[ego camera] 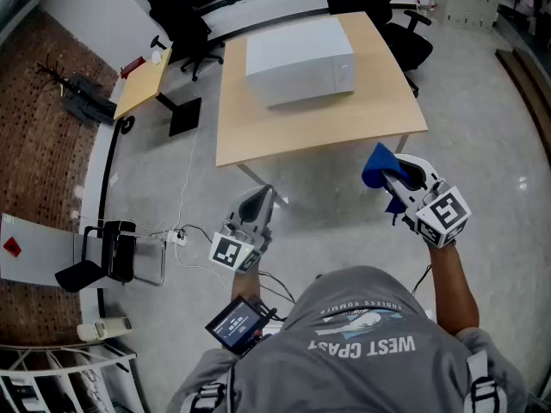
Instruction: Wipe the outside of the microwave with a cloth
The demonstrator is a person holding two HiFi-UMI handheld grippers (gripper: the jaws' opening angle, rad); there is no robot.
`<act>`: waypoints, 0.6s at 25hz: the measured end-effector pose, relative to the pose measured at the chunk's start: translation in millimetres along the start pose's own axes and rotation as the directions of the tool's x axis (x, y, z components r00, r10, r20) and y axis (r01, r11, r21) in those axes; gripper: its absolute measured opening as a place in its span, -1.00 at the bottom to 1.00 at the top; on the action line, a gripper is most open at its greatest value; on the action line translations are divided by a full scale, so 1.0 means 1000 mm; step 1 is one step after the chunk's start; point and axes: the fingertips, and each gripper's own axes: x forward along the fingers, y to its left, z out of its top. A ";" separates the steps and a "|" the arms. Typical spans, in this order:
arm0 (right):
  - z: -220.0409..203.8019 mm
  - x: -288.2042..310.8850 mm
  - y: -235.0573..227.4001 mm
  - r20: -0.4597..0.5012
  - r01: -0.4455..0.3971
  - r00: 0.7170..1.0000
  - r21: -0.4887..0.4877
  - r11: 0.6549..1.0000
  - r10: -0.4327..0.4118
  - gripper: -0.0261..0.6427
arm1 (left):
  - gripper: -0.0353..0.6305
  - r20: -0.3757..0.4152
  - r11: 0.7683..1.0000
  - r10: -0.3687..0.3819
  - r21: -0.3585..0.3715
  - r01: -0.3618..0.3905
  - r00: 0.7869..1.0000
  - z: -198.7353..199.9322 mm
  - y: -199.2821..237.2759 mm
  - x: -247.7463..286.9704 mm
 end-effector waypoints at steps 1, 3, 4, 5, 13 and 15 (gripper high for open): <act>0.000 0.000 0.000 0.002 0.000 1.000 0.002 1.000 0.000 -0.72 | -0.82 0.004 1.000 -0.003 0.004 0.003 1.000 0.000 0.001 0.000; 0.000 0.001 0.000 0.002 0.004 1.000 0.005 1.000 -0.004 -0.72 | -0.82 0.007 1.000 -0.006 0.008 0.006 1.000 -0.001 0.003 -0.002; 0.000 0.002 0.002 -0.001 0.007 1.000 0.005 1.000 -0.007 -0.72 | -0.82 0.004 1.000 -0.007 0.010 0.007 1.000 -0.002 0.004 -0.003; 0.000 0.003 0.004 -0.004 0.011 1.000 0.006 1.000 -0.011 -0.72 | -0.82 0.000 1.000 -0.008 0.011 0.008 1.000 -0.002 0.005 -0.005; -0.002 0.004 -0.001 -0.010 0.031 0.999 0.023 0.999 -0.031 -0.72 | -0.82 0.007 1.000 -0.025 -0.007 0.026 1.000 -0.003 0.009 0.000; 0.000 0.006 0.003 -0.004 0.044 0.999 0.039 0.998 -0.043 -0.72 | -0.82 0.006 0.999 -0.033 -0.009 0.033 0.999 -0.003 0.013 -0.006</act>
